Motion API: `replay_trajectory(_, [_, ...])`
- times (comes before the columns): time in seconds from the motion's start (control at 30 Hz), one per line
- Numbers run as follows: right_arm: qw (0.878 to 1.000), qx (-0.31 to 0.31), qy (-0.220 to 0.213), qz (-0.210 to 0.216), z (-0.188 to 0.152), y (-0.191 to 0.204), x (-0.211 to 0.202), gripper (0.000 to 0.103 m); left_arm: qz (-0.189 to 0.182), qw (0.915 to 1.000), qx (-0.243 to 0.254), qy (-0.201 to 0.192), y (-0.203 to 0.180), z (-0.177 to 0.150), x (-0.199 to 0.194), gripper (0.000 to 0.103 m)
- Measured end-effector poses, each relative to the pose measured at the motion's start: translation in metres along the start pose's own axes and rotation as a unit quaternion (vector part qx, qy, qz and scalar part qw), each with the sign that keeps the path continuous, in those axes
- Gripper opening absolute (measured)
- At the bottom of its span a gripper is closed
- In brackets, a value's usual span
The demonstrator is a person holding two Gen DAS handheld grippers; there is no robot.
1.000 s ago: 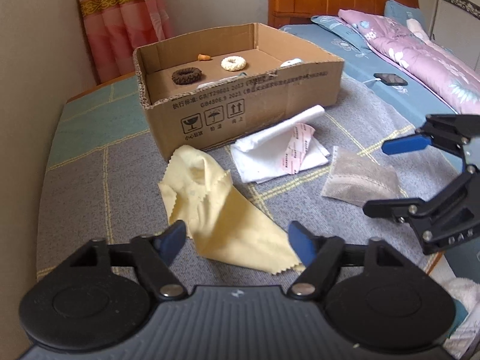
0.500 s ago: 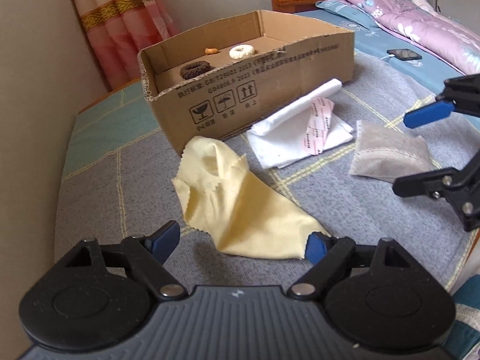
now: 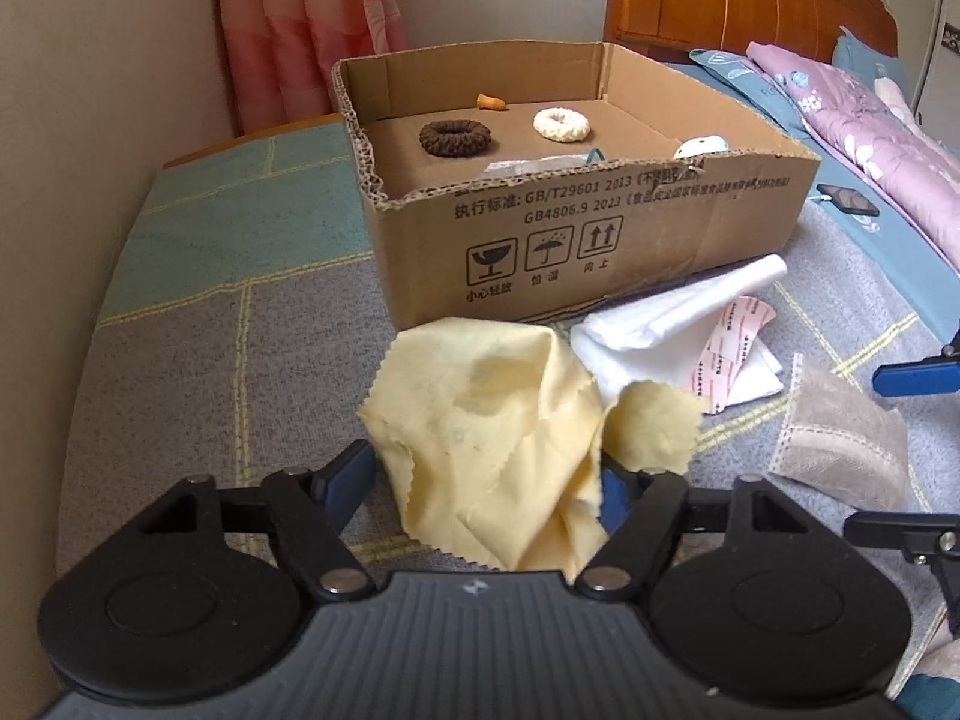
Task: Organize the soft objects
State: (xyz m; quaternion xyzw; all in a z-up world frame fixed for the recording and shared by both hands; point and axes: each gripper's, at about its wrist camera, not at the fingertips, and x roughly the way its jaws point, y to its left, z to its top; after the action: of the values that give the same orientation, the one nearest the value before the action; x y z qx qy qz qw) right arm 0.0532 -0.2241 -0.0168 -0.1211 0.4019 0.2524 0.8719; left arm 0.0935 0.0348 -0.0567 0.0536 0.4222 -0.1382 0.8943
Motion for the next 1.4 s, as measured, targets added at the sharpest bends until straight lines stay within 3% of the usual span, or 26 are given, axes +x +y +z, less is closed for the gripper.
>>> replay_trajectory(0.13, [1.0, -0.003, 0.004, 0.008, 0.0, 0.001, 0.003, 0.088, 0.002, 1.0, 0.006, -0.004, -0.006, 0.0, -0.003, 0.036])
replay_trajectory(0.2, [1.0, -0.005, 0.006, 0.01, -0.001, 0.002, 0.004, 0.088, 0.003, 1.0, 0.007, -0.003, -0.009, 0.003, -0.002, 0.028])
replay_trajectory(0.43, [1.0, -0.007, 0.01, 0.011, -0.001, 0.004, 0.012, 0.088, 0.005, 0.9999, 0.007, -0.005, -0.01, 0.003, -0.008, 0.019])
replay_trajectory(0.53, [1.0, -0.014, 0.016, 0.002, 0.0, 0.006, 0.016, 0.079, 0.006, 0.9999, 0.013, -0.007, -0.012, 0.002, -0.013, 0.018])
replay_trajectory(0.7, [1.0, -0.02, 0.012, -0.008, 0.003, 0.009, 0.013, 0.052, 0.004, 0.9996, 0.025, -0.01, -0.015, 0.002, -0.02, 0.014])
replay_trajectory(0.9, [1.0, -0.022, 0.006, -0.018, 0.005, 0.008, 0.006, 0.035, -0.001, 0.9993, 0.033, -0.014, -0.018, 0.002, -0.031, 0.009])
replay_trajectory(1.2, [0.999, -0.026, -0.008, -0.028, 0.007, 0.007, -0.008, 0.034, 0.0, 0.9983, 0.045, -0.036, -0.021, 0.004, -0.054, 0.006])
replay_trajectory(1.4, [0.999, -0.027, -0.013, -0.026, 0.006, 0.009, -0.012, 0.034, 0.018, 0.999, 0.033, -0.024, -0.014, 0.0, -0.043, 0.007])
